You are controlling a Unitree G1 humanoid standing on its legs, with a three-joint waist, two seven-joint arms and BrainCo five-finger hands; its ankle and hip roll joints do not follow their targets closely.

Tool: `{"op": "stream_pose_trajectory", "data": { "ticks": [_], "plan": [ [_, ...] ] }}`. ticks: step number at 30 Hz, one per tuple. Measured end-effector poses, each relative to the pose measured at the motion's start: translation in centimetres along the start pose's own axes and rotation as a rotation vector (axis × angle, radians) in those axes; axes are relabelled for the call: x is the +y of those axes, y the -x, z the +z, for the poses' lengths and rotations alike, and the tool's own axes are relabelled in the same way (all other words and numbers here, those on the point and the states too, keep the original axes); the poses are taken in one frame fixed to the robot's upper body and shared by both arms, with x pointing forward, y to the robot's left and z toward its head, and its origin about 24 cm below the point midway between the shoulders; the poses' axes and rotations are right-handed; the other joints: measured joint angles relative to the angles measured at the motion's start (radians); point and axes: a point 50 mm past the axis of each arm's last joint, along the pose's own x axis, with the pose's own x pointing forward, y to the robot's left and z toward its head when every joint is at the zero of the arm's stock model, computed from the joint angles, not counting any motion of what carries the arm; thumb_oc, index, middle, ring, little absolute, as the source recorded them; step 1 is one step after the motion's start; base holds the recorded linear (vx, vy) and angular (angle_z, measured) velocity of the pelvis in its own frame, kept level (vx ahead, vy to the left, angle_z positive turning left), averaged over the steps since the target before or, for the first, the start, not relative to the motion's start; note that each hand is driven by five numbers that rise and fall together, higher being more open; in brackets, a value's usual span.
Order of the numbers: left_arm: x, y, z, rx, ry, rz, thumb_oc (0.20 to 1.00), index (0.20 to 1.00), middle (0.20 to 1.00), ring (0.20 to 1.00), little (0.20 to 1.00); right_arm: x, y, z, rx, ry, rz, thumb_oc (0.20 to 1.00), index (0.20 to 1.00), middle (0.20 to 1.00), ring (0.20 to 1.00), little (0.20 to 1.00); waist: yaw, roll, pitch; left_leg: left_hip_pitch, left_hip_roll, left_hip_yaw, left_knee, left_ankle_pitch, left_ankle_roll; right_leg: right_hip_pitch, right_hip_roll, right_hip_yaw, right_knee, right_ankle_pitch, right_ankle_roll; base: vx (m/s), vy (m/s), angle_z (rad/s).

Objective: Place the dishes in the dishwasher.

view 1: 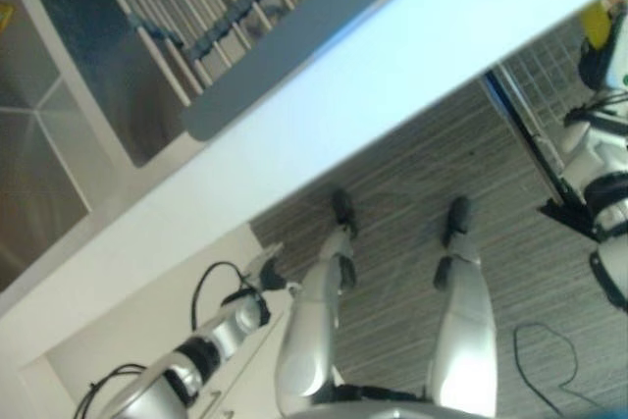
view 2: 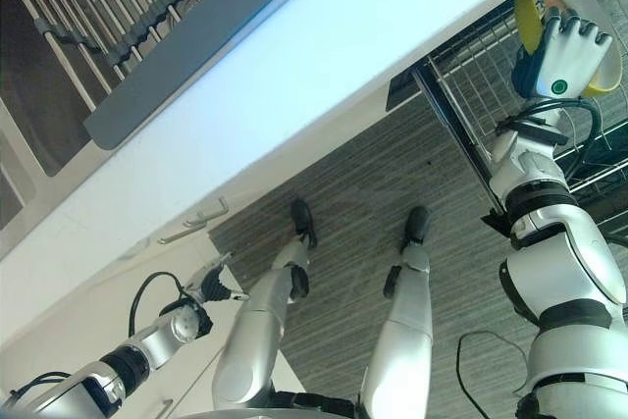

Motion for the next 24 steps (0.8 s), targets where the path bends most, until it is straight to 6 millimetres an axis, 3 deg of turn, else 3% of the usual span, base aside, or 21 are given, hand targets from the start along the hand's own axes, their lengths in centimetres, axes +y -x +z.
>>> {"op": "stream_pose_trajectory", "data": {
  "ticks": [6, 9, 14, 20, 24],
  "plan": [
    [0.1, 0.0, 0.2, -0.003, 0.0, -0.003, 1.0, 1.0, 1.0, 1.0, 1.0, 1.3, 0.9, 0.3, 0.155, -0.299, 0.155, 1.0, 1.0, 1.0, 1.0, 1.0, -0.003, 0.0, 0.0, -0.006, -0.006, 0.0, -0.001, 0.0, 0.0, -0.005, -0.006, 0.0, 0.001, -0.001, 0.002, 0.01, 0.05, 0.02],
    [0.1, 0.0, 0.1, 0.013, -0.002, -0.01, 1.0, 1.0, 1.0, 1.0, 1.0, 2.0, 1.3, -0.8, 0.432, -0.638, 0.254, 1.0, 1.0, 1.0, 1.0, 1.0, -0.012, 0.001, -0.001, -0.003, -0.006, 0.001, -0.001, 0.001, 0.002, -0.004, -0.007, 0.001, 0.003, -0.001, 0.001, 0.03, 0.061, -0.01],
    [-0.6, -0.1, 0.9, 0.01, 0.015, -0.044, 1.0, 1.0, 1.0, 1.0, 1.0, 3.1, 2.0, -0.5, 0.627, -1.032, 0.343, 1.0, 1.0, 1.0, 1.0, 1.0, -0.022, 0.006, -0.004, 0.038, -0.007, 0.005, -0.002, 0.001, 0.002, 0.028, -0.008, 0.006, 0.017, -0.004, 0.001, 0.02, 0.068, -0.01],
    [-2.1, -0.2, 1.9, 0.045, 0.117, -0.076, 1.0, 1.0, 1.0, 1.0, 1.0, 3.7, 3.8, 1.8, 0.594, -1.152, 0.339, 1.0, 1.0, 1.0, 1.0, 1.0, -0.041, 0.026, -0.018, 0.108, -0.009, 0.004, -0.003, 0.0, 0.003, 0.097, -0.009, 0.007, 0.022, -0.016, -0.009, 0.02, 0.062, 0.01],
    [-3.4, 0.3, 1.1, 0.109, 0.158, -0.098, 1.0, 1.0, 1.0, 1.0, 1.0, 2.1, 4.6, 3.6, 0.457, -1.132, 0.244, 1.0, 1.0, 1.0, 1.0, 1.0, -0.087, 0.017, -0.017, 0.238, 0.002, 0.005, -0.018, -0.004, 0.0, 0.227, 0.004, 0.001, 0.012, -0.023, -0.001, -0.01, -0.058, -0.02]
  ]
}}
